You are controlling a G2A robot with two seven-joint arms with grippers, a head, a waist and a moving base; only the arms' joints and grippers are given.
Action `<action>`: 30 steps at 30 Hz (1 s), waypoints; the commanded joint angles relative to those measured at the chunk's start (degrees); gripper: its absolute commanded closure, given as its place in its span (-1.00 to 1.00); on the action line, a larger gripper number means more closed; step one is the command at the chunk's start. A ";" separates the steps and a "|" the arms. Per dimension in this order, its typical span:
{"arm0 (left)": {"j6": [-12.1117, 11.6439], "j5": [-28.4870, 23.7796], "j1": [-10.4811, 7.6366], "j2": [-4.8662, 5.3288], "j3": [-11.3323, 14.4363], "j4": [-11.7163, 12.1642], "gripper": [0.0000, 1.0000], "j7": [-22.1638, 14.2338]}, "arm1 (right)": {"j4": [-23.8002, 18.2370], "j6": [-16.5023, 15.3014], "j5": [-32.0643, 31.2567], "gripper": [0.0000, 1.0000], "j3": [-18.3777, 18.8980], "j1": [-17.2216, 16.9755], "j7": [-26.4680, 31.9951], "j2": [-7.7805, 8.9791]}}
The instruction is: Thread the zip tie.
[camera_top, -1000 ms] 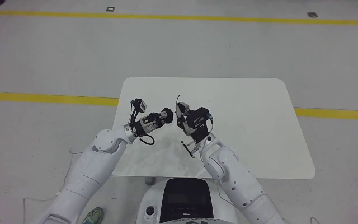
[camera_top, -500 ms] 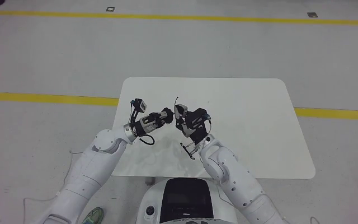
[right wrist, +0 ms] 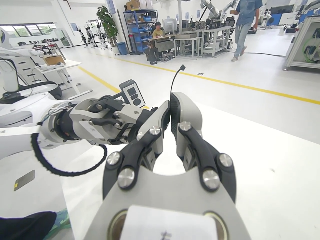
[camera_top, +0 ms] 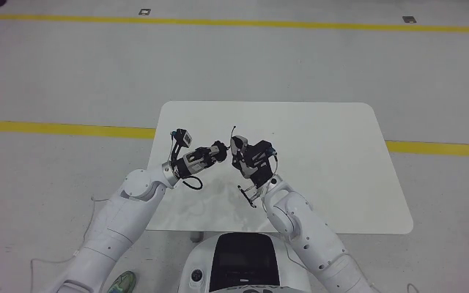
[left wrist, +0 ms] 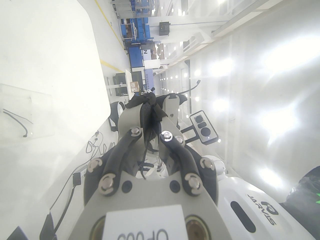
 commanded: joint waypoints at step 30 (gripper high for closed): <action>0.00 0.00 0.00 0.00 0.00 0.00 1.00 0.00 | -0.10 -0.87 0.83 1.00 -0.72 -0.75 0.35 0.18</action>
